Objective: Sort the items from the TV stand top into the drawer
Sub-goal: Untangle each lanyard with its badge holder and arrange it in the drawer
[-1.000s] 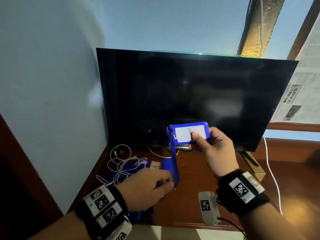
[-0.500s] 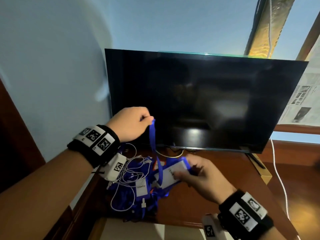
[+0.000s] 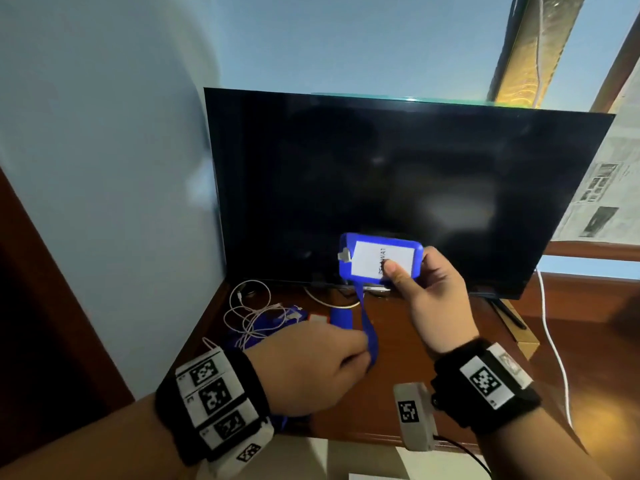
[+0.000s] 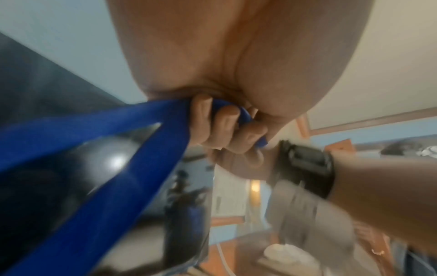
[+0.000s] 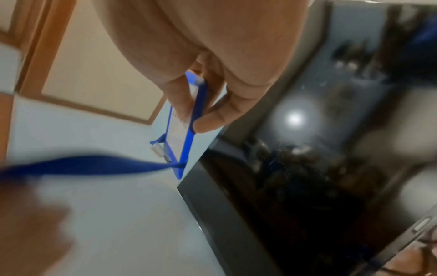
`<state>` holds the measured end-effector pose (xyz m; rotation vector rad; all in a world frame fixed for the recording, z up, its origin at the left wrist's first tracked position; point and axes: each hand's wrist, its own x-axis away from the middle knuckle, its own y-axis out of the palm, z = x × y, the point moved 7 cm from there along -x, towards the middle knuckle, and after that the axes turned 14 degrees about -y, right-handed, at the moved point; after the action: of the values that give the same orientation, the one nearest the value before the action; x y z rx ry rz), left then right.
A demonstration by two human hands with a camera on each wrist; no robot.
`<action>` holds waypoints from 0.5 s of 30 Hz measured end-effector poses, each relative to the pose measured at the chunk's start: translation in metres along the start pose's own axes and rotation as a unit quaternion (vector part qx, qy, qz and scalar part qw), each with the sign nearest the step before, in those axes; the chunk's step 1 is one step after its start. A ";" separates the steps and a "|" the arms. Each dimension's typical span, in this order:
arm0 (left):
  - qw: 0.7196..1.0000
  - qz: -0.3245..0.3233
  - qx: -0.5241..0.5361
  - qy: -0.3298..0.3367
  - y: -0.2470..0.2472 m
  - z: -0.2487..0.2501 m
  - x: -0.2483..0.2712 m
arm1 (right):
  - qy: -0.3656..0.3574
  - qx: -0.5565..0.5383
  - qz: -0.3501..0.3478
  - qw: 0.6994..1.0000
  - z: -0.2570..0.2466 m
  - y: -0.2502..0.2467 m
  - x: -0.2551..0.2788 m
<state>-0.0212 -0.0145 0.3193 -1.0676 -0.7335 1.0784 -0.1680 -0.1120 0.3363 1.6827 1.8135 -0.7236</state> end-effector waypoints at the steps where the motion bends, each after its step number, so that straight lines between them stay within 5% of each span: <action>1: 0.999 0.038 -0.008 0.021 -0.015 0.012 0.004 | -0.001 0.028 -0.021 0.999 0.005 0.004 0.003; 4: 0.989 0.139 -0.028 0.029 -0.066 0.024 0.007 | 0.008 0.072 -0.106 0.992 0.022 0.014 0.018; 8: 0.980 0.191 -0.014 -0.048 -0.114 -0.010 -0.016 | 0.032 0.009 -0.197 0.980 0.017 0.031 0.037; 11: 0.980 0.170 0.034 -0.095 -0.117 -0.053 -0.040 | 0.040 -0.062 -0.216 0.974 0.003 0.036 0.039; 15: 0.977 0.086 0.144 -0.130 -0.073 -0.087 -0.059 | 0.022 -0.120 -0.151 0.981 -0.013 0.024 0.024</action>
<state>0.0605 -0.1046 0.3591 -0.7582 -0.6734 1.4450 -0.1463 -0.0840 0.3280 1.2938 2.1215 -0.5648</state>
